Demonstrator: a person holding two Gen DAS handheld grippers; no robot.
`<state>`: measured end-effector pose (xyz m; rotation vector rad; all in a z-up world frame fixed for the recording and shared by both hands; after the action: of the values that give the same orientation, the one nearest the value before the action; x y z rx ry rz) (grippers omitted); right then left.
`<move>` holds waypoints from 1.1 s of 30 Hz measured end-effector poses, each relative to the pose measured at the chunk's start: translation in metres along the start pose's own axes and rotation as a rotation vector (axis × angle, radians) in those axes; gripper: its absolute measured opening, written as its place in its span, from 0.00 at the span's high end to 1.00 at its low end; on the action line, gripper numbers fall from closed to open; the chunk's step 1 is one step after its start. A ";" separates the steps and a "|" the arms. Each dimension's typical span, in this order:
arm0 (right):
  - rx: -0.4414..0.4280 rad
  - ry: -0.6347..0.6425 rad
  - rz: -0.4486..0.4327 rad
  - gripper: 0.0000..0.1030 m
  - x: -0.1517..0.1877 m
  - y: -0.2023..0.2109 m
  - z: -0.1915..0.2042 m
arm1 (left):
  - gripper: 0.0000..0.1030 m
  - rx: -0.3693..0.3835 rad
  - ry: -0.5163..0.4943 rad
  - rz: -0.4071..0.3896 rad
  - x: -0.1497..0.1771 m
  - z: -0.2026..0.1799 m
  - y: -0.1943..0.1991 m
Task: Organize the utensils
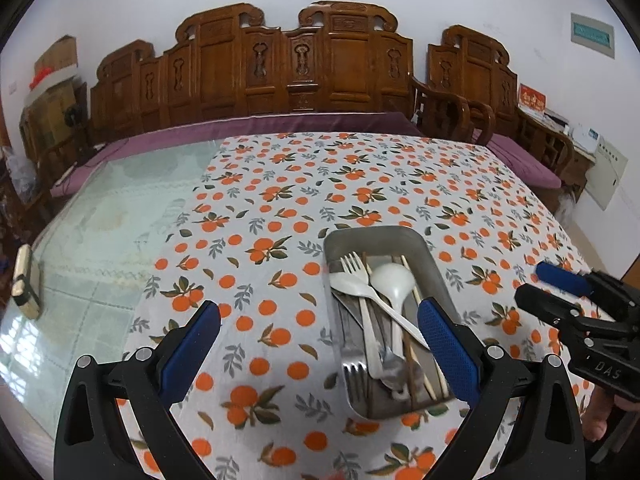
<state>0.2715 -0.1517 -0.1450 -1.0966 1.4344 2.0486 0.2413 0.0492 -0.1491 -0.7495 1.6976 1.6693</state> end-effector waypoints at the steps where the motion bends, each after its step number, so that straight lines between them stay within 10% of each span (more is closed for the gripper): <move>1: 0.011 -0.004 -0.005 0.26 0.001 0.004 -0.002 | 0.08 0.000 -0.010 -0.002 0.001 -0.005 0.006; 7: 0.078 -0.029 -0.052 0.03 0.002 0.043 -0.015 | 0.08 0.003 -0.031 -0.001 0.006 -0.028 0.034; 33: 0.134 -0.028 -0.217 0.03 -0.009 0.185 0.003 | 0.08 0.017 -0.017 -0.146 -0.008 -0.055 0.161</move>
<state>0.1460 -0.2194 -0.0271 -1.1104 1.3532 1.7848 0.1200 -0.0008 -0.0409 -0.8284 1.6031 1.5551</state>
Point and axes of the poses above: each gripper's, at about its wrist camera, not at the fingertips, and y roughly against the way its jaws point, z to its left, x to its underside, the point moved 4 cm from there along -y, roughly the way its jaws point, and after that the axes turned 4 degrees about -z, right-handed, at the moved point
